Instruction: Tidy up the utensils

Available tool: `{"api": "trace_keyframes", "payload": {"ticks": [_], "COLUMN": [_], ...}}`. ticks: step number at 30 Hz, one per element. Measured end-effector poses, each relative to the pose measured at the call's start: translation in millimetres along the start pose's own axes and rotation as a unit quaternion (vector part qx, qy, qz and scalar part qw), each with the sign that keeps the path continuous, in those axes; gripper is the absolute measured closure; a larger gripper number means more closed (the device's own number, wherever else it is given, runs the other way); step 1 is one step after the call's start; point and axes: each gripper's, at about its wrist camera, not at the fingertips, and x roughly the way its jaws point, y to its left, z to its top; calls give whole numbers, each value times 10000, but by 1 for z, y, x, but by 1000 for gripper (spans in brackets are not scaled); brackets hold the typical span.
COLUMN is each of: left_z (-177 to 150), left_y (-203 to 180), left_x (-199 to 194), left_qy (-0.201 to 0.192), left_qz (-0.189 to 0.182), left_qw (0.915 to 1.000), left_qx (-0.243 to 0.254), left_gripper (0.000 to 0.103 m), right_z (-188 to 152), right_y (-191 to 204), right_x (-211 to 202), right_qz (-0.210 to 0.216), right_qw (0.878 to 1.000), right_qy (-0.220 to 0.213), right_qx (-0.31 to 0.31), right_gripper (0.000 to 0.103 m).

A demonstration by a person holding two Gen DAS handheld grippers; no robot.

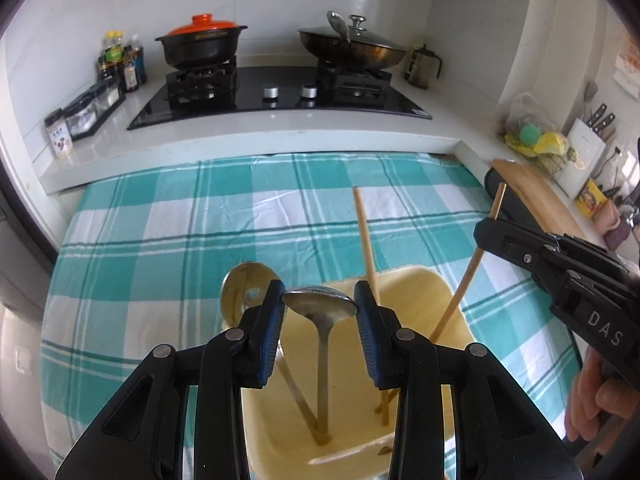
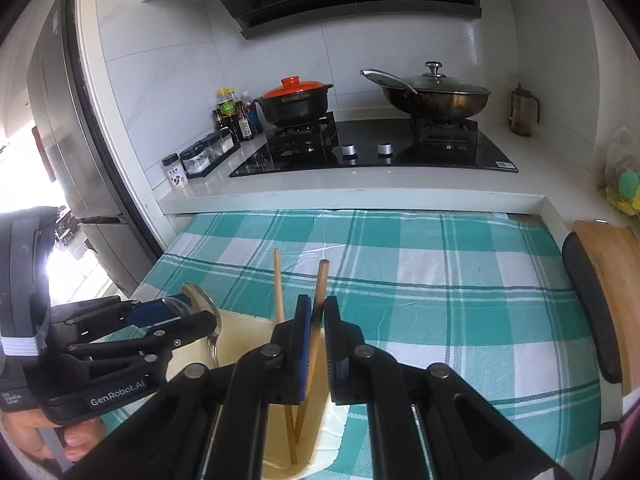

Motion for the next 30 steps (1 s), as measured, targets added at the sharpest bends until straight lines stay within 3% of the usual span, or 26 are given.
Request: {"api": "trace_keyframes", "payload": {"ticks": [3, 4, 6, 10, 13, 15, 20, 26, 30], "left_z": [1, 0, -2, -9, -27, -50, -143, -263, -305], "left_y": [-3, -2, 0, 11, 22, 31, 53, 58, 42], "left_x": [15, 18, 16, -7, -46, -74, -117, -112, -115], "left_qy": [68, 97, 36, -14, -238, -354, -140, 528, 334], "left_qz": [34, 49, -16, -275, -328, -323, -369, -183, 1], "left_qw": [10000, 9999, 9999, 9991, 9988, 9986, 9990, 9955, 9947], "left_qx": [-41, -67, -117, -318, -283, -234, -189, -771, -970], "left_gripper": [66, 66, 61, 57, 45, 30, 17, 16, 16], "right_z": [0, -2, -6, -22, -47, -71, -153, -263, -310], "right_y": [-5, -7, -11, -14, -13, -11, -3, 2, 7], "right_x": [9, 9, 4, -30, -68, -95, -144, -150, -150], "right_qz": [-45, -21, 17, -2, 57, 23, -445, -629, -831], "right_qw": [9999, 9999, 9996, 9992, 9991, 9994, 9979, 9977, 9963], "right_qy": [44, 69, -2, -199, -298, -330, -318, 195, 221], "right_qx": [79, 141, 287, 361, 280, 111, -354, -149, -33], "right_gripper": [88, 75, 59, 59, 58, 52, 49, 49, 49]}}
